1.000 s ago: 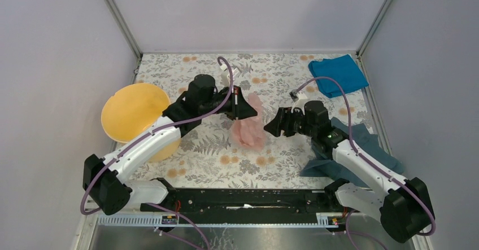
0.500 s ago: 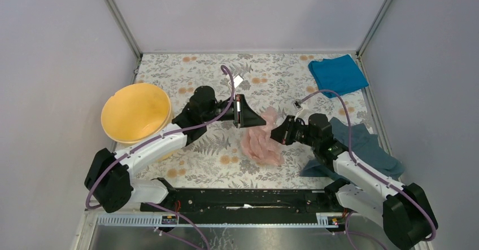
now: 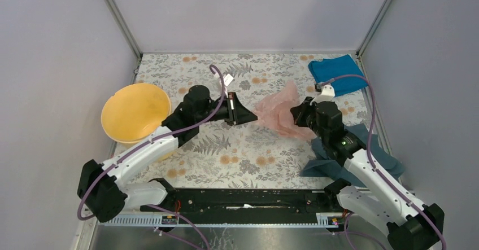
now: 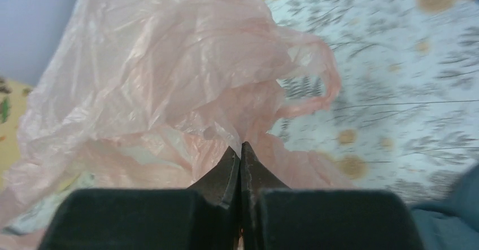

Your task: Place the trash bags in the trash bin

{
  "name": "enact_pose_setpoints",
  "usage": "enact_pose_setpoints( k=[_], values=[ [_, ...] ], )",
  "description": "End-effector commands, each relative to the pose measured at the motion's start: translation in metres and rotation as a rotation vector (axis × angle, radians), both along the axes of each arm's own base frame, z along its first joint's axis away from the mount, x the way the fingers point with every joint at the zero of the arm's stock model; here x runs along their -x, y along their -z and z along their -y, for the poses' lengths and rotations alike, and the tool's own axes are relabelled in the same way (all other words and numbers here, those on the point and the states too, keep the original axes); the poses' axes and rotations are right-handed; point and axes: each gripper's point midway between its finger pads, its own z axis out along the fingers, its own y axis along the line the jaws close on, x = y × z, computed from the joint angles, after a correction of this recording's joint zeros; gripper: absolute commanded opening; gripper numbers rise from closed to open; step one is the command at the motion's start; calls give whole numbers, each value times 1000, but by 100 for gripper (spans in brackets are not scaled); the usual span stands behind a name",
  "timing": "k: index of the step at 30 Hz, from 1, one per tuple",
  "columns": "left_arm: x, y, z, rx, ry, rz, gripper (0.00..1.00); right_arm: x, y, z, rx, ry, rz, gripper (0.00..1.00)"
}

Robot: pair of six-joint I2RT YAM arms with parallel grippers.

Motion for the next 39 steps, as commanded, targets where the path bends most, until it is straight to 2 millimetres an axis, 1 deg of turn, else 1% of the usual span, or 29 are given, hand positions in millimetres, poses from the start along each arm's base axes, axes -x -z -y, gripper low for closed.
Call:
enact_pose_setpoints(
  k=[1,3,5,7,9,11,12,13,15,17,20,23,25,27,28,30,33,34,35,39],
  values=[
    [-25,16,-28,-129,-161,28,0,1,15,38,233,88,-15,0],
    [-20,29,-26,-115,-133,-3,0,2,19,12,176,-16,-34,0],
    [-14,44,-20,-87,-98,-49,0,4,31,-11,130,-78,-71,0],
    [-11,57,-15,-64,-73,-98,0,6,52,-30,113,-116,-114,0],
    [-9,63,-9,-41,-48,-139,0,9,75,-47,104,-139,-162,0],
    [-4,60,-4,-5,-17,-156,0,14,99,-63,71,-178,-228,0],
    [-1,55,-1,17,-6,-161,0,16,108,-71,54,-198,-258,0],
    [3,49,2,36,12,-152,0,23,119,-81,33,-244,-303,0],
    [9,33,6,77,43,-125,0,27,127,-88,18,-263,-332,0],
    [13,13,6,123,61,-90,0,26,132,-88,14,-250,-339,0],
    [18,-22,1,183,66,-15,0,23,142,-79,54,-202,-361,0],
    [16,-46,-6,201,19,41,0,21,155,-70,98,-159,-387,1],
    [8,-42,-13,160,-52,30,0,22,160,-66,112,-140,-395,1],
    [-2,-32,-20,118,-127,5,0,23,163,-63,121,-133,-397,3],
    [-7,-23,-25,96,-164,-14,0,24,162,-63,122,-136,-395,4],
    [-16,3,-33,37,-225,-76,0,25,156,-64,122,-159,-383,8],
    [-20,35,-41,-20,-255,-144,0,26,137,-63,133,-184,-348,16],
    [-20,45,-44,-37,-264,-159,0,25,125,-61,133,-184,-320,23],
    [-20,51,-46,-49,-271,-164,0,23,116,-59,142,-183,-294,29],
    [-23,66,-54,-119,-302,-160,0,28,97,-39,229,-185,-241,51]
  ],
)
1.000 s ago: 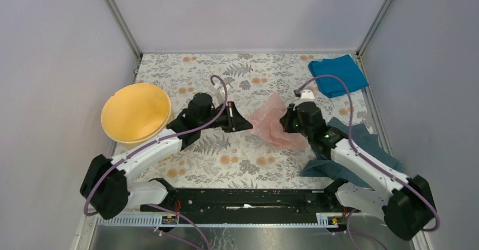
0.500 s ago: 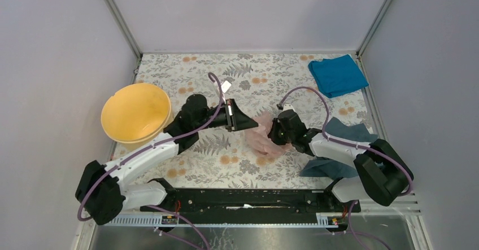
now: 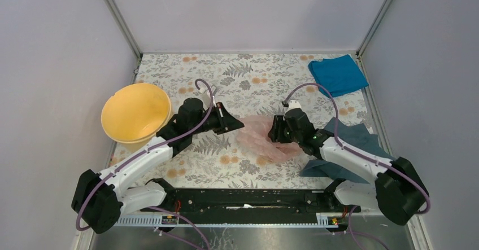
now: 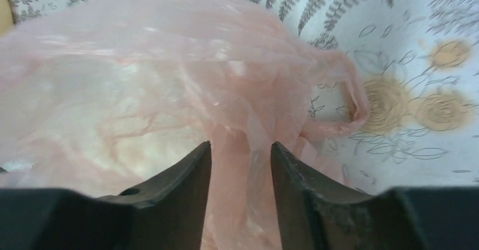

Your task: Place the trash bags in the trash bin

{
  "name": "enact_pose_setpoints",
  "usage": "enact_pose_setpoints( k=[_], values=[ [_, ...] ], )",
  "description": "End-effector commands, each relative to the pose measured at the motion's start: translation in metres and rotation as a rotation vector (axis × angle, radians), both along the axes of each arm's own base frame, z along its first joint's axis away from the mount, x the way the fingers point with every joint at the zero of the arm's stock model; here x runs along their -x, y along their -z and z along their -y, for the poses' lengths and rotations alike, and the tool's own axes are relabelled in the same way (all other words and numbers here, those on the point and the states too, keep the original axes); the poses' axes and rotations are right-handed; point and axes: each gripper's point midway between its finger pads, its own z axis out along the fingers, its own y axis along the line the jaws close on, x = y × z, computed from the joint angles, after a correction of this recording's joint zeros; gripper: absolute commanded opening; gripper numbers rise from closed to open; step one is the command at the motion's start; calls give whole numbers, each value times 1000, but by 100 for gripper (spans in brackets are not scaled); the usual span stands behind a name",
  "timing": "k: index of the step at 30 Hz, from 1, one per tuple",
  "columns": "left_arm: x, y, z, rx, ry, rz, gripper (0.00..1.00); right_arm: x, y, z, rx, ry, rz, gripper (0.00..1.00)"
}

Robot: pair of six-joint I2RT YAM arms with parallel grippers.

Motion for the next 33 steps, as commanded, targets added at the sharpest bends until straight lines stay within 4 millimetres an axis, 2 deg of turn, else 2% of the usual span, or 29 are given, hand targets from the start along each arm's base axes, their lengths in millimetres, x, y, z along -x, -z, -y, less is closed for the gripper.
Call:
enact_pose_setpoints(
  k=[1,6,9,12,16,19,21,22,26,27,31,33],
  values=[
    [-8,14,-10,-92,-48,14,0,-6,-40,18,91,-17,123,56],
    [-19,29,-30,-215,-124,1,0,-3,-73,40,127,9,202,77],
    [-22,37,-37,-247,-151,-14,0,-2,-85,52,133,29,237,86],
    [-21,44,-38,-253,-150,-31,0,-2,-83,62,129,35,212,88],
    [-16,52,-38,-248,-135,-53,0,-3,-65,74,68,64,123,87],
    [-13,61,-40,-265,-131,-76,0,1,-52,64,-29,31,49,86],
    [-10,68,-41,-275,-133,-92,0,2,-46,53,-69,1,16,79],
    [-10,72,-42,-279,-135,-103,0,4,-43,48,-84,-16,-3,81],
    [-5,79,-42,-279,-128,-142,0,4,-33,25,-54,-81,-11,79],
    [-3,81,-42,-280,-129,-147,0,5,-33,16,-59,-105,-6,75],
    [0,89,-44,-282,-135,-171,0,10,-33,-29,-95,-208,-25,45],
    [2,90,-42,-273,-127,-179,0,17,-23,-51,-87,-245,-51,39]
  ],
)
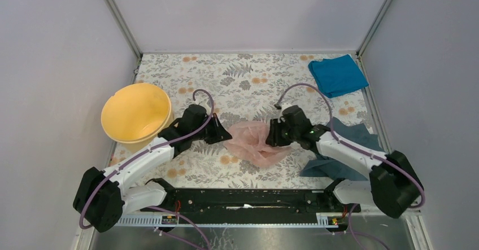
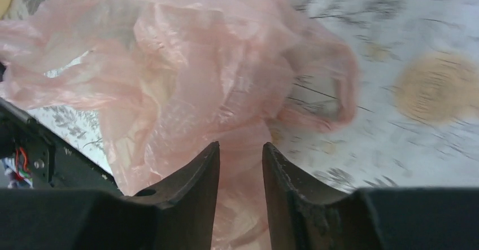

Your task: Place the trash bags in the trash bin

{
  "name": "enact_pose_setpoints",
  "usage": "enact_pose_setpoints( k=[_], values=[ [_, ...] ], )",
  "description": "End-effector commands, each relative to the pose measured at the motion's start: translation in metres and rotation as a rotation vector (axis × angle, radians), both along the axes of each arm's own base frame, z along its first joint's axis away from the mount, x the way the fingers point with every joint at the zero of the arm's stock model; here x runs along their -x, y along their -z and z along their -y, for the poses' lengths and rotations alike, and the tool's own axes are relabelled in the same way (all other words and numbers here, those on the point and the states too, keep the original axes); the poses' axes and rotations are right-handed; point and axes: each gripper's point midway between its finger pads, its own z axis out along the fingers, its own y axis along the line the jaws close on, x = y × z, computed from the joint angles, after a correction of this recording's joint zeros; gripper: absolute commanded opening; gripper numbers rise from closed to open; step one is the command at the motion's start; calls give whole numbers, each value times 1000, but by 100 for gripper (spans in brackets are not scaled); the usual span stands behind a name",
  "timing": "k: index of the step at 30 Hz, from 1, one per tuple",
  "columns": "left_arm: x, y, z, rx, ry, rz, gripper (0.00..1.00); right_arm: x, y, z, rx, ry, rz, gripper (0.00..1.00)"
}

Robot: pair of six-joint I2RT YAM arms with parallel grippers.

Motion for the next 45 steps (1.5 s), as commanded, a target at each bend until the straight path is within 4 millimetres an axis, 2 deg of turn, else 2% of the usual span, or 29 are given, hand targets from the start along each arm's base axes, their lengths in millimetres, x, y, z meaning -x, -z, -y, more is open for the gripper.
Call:
enact_pose_setpoints(
  k=[1,7,9,11,13,14,17,21,23,24,25,26,29,31,34,36,40,42,44,45],
  values=[
    [0,-3,7,42,8,-1,0,-2,-12,-60,-67,-94,43,39],
    [5,0,16,54,33,-13,0,7,33,-84,42,-147,-11,45],
    [7,0,21,61,54,-21,0,7,30,-86,30,-147,-14,46],
    [8,0,25,58,67,-22,3,5,15,-86,-11,-126,27,54],
    [8,3,25,48,63,-26,13,0,-9,-83,-44,-103,88,65],
    [7,4,24,43,55,-30,22,-3,-17,-78,-36,-87,115,70],
    [6,-5,24,49,57,-4,45,-5,-32,-54,36,-39,158,81],
    [7,-33,14,-24,42,102,70,-9,-48,-18,113,37,219,88],
    [7,-55,6,-72,36,171,79,-9,-56,2,145,82,244,89],
    [9,-66,5,-86,49,204,89,-9,-60,11,154,108,257,89],
    [13,-79,6,-92,69,242,96,-10,-65,21,160,137,274,90],
    [17,-94,9,-84,92,284,99,-10,-72,30,161,170,298,90],
    [41,-121,33,-43,210,374,99,-10,-98,52,133,265,382,90],
    [60,-127,58,-35,316,446,99,-8,-121,64,87,314,453,91],
    [84,-110,91,-140,435,513,99,-4,-149,81,35,377,528,91],
    [89,-102,100,-204,411,538,99,0,-164,91,7,404,574,94],
    [73,-110,93,-192,264,547,99,8,-174,106,0,432,612,96],
    [81,-116,103,-141,321,577,99,10,-172,113,19,447,611,96],
    [90,-105,116,-173,399,577,99,11,-171,118,27,469,613,96],
    [94,-92,122,-222,441,570,99,12,-173,121,22,483,617,96]
  ],
)
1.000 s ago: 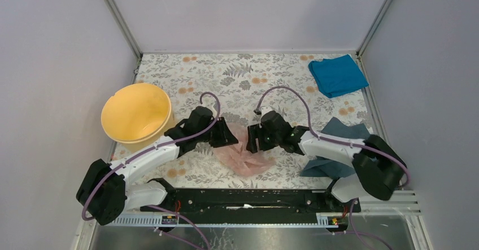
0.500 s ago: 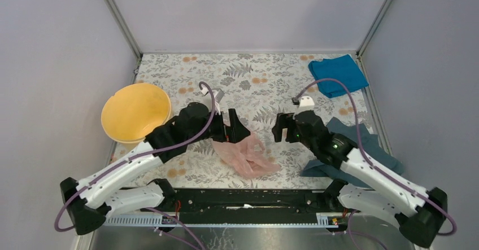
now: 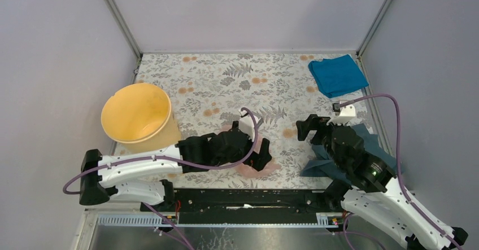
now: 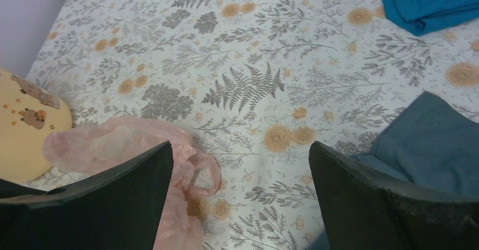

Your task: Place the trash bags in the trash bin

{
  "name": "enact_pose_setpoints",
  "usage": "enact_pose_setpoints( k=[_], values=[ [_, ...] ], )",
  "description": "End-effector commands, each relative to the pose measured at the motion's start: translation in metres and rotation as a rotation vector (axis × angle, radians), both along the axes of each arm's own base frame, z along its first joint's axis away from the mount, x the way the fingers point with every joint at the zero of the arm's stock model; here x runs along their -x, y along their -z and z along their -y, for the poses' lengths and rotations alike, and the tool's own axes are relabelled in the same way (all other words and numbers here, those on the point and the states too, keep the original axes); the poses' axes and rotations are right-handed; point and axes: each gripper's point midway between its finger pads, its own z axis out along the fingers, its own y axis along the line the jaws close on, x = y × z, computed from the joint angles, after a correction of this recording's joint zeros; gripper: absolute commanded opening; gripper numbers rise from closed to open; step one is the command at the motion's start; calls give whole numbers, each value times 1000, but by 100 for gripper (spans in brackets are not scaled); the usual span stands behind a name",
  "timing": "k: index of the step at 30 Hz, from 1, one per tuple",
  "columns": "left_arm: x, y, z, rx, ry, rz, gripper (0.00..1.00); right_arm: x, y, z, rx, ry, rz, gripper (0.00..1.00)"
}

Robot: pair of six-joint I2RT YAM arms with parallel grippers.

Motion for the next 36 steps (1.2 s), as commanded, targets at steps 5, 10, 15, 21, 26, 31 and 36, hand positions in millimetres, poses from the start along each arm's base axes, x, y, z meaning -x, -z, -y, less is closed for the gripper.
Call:
enact_pose_setpoints(
  k=[5,10,15,21,26,31,36],
  values=[
    [20,39,48,-62,175,44,99,6,-20,26,-49,85,95,96],
    [15,73,50,-142,169,61,99,9,-23,33,-53,95,116,98],
    [-18,106,18,-345,-21,132,97,7,-16,29,-36,83,98,98],
    [-48,100,-9,-376,-230,138,34,2,1,14,-24,49,46,99],
    [-63,35,-11,-36,-239,56,7,-3,27,-7,4,-15,-24,99],
    [-81,-42,-26,378,-211,-32,0,-8,54,-29,14,-46,-146,100],
    [-89,-73,-42,624,-135,-101,0,-4,66,-82,-219,-222,-271,100]
  ],
)
